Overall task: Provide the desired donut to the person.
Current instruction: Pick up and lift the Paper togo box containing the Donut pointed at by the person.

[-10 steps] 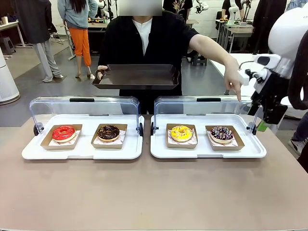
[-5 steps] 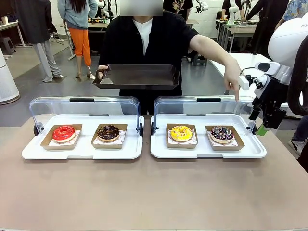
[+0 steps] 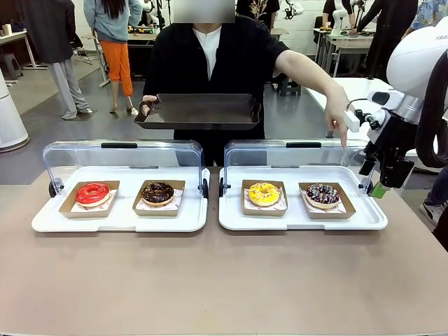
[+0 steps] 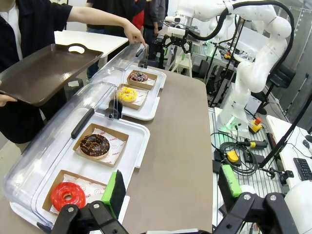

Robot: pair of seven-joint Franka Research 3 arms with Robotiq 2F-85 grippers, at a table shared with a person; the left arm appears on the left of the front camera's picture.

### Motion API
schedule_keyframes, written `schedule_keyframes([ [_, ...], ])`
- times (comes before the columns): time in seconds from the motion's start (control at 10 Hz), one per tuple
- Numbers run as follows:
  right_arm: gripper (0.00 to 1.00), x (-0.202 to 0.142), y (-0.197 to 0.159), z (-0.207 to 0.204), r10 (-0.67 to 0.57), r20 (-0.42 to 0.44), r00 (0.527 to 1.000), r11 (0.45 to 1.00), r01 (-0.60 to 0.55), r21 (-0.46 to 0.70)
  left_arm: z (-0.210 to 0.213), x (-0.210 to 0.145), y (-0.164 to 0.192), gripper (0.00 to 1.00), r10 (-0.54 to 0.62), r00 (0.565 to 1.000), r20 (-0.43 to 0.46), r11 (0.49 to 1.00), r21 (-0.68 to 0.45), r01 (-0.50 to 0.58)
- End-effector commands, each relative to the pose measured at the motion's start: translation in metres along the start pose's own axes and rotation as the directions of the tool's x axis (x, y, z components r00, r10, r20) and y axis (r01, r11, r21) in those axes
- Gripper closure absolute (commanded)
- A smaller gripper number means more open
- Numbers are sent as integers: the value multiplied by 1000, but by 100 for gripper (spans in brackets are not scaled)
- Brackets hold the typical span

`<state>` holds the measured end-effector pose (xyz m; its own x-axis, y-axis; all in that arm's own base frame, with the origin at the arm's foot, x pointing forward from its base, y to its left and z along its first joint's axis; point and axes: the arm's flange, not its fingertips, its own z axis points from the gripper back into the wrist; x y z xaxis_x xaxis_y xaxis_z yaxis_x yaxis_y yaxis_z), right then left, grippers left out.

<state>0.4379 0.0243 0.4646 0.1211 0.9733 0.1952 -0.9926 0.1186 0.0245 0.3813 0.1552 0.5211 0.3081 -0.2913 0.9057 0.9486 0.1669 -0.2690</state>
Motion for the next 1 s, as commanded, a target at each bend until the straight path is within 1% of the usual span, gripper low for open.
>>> schedule_keyframes([
  [0.0, 0, -5, -13, -31, 58, -41, 997, 998, -58, 3, 1, 1, -2, 0, 5, 1000, 6, 1000, 0, -5],
  [0.1, 0, -4, -19, -45, 62, -72, 995, 998, -63, -10, 1, 1, -2, 0, 5, 1000, 6, 1000, 0, -5],
  [0.2, 0, -4, -23, -53, 63, -68, 996, 998, -65, -19, 1, 1, -2, 0, 5, 1000, 6, 1000, 0, -5],
  [0.5, 0, -6, -33, -73, 43, -34, 998, 999, -44, -28, 1, 1, -2, 0, 5, 1000, 6, 1000, 0, -5],
  [0.7, 0, -7, -37, -83, 44, -1, 999, 997, -44, -57, 1, 1, -2, 0, 5, 1000, 6, 1000, 0, -5],
  [0.9, 0, -8, -39, -96, 45, -1, 999, 998, -45, -41, 1, 1, -2, 0, 5, 1000, 6, 1000, 0, -5],
])
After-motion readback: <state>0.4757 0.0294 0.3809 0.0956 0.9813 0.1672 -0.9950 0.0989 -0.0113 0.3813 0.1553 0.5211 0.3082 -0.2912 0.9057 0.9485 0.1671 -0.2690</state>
